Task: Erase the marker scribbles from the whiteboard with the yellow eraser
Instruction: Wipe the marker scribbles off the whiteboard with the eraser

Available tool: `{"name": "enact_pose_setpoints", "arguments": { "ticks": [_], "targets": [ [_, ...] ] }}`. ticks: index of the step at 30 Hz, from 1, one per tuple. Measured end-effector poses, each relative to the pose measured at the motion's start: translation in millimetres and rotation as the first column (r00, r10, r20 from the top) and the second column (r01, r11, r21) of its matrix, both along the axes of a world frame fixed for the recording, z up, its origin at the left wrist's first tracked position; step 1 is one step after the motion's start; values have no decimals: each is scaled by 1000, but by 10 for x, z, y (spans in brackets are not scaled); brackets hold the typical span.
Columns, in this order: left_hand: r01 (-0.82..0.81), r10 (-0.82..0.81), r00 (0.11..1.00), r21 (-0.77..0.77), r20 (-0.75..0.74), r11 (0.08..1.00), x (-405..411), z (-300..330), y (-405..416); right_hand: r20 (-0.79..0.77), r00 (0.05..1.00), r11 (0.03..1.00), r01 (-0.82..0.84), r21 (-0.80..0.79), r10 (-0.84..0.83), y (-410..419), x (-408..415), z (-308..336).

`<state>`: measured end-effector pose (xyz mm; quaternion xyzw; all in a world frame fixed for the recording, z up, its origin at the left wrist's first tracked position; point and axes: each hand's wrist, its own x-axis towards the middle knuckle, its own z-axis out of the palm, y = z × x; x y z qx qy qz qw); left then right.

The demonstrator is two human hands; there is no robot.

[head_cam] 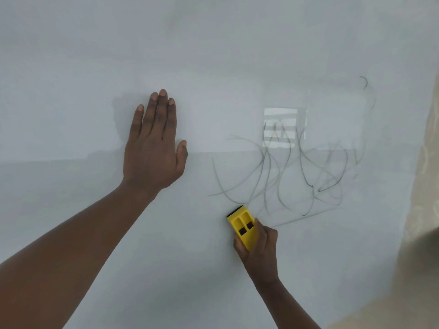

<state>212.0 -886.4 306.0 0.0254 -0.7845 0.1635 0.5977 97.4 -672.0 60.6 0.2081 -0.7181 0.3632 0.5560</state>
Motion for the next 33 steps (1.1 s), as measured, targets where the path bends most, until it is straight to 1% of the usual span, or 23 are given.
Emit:
{"name": "enact_pose_setpoints", "arguments": {
  "ticks": [5,8,11,13,17,19,21,23,24,26,28,31,33],
  "targets": [
    [-38,40,999,56,-34,998,-143,113,96,255,967,982,41,-182,7,624,-349,141],
    [-74,77,995,60,-57,995,-197,110,107,331,943,940,86,-329,29,960,-564,321],
    [-93,96,993,47,-73,995,-216,107,108,321,946,872,116,-476,50,1213,-719,521],
    [-111,115,990,51,-79,993,-228,106,114,314,948,844,131,-520,47,1280,-783,608],
    [-133,138,987,62,-80,989,-235,105,132,317,948,847,148,-510,25,1085,-734,668],
    [-141,146,986,61,-82,988,-235,104,134,295,953,858,96,-504,67,829,-629,668],
    [-146,150,985,59,-81,988,-232,99,136,248,959,861,10,-508,135,512,-455,663],
    [-148,153,985,58,-81,987,-224,102,142,172,967,888,-95,-450,190,167,-233,622],
    [-150,155,985,58,-81,987,-222,104,141,129,970,912,-142,-385,205,-6,-116,575],
    [-147,152,985,55,-80,988,-216,104,131,56,974,957,-203,-209,219,-347,118,405],
    [-139,143,986,49,-81,989,-200,96,110,-26,975,975,-221,14,221,-631,336,148],
    [-128,131,988,43,-79,991,-199,100,123,-134,963,927,-181,328,235,-807,489,-280],
    [-123,126,989,46,-72,991,-187,98,121,-199,952,884,-122,452,233,-779,484,-458]
  ]
}}
